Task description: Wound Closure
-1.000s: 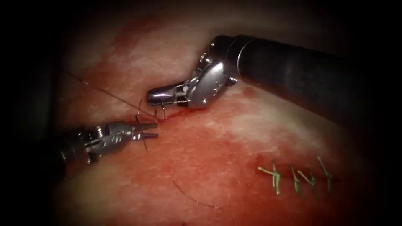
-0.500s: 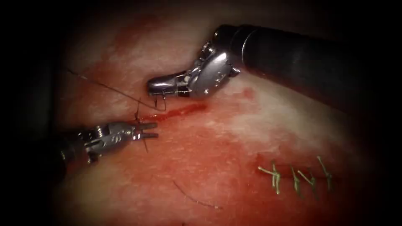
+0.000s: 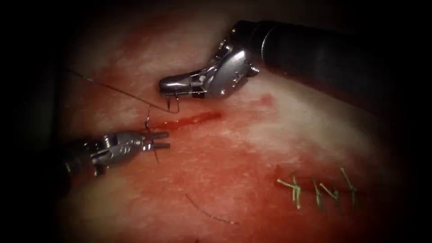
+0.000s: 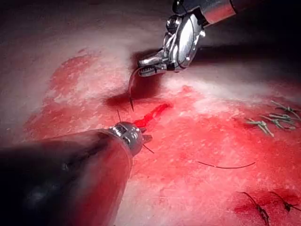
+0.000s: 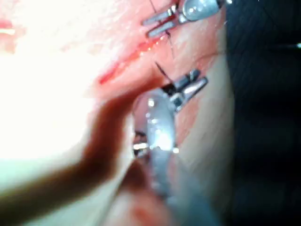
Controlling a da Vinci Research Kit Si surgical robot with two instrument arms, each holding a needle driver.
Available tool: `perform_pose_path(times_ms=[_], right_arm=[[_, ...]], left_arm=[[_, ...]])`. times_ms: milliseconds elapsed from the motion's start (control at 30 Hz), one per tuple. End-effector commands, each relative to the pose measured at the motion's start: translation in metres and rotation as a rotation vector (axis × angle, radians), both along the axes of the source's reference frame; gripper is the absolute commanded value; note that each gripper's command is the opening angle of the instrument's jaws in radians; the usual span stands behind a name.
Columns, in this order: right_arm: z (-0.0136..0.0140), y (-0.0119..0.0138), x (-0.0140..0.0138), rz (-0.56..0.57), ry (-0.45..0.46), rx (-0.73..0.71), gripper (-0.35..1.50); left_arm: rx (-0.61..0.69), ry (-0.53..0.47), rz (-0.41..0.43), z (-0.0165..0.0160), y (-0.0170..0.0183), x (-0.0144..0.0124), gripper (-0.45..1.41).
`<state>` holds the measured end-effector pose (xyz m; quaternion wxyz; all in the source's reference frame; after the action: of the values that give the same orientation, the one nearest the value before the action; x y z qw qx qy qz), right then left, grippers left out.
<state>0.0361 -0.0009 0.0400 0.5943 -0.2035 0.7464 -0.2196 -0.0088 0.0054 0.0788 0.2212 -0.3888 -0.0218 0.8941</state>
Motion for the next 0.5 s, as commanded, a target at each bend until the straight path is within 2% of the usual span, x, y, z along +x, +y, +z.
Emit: perform_pose_path(times_ms=[33, 500], right_arm=[[0.0003, 0.0004, 0.001, -0.001, 0.004, -0.005, -0.35], [0.002, 0.0002, 0.0013, 0.002, 0.003, -0.017, -0.35]], left_arm=[[0.0, -0.002, 0.001, 0.0006, 0.0, -0.0005, -0.08], [0.001, -0.001, 0.001, 0.0005, 0.0, -0.0004, -0.05]])
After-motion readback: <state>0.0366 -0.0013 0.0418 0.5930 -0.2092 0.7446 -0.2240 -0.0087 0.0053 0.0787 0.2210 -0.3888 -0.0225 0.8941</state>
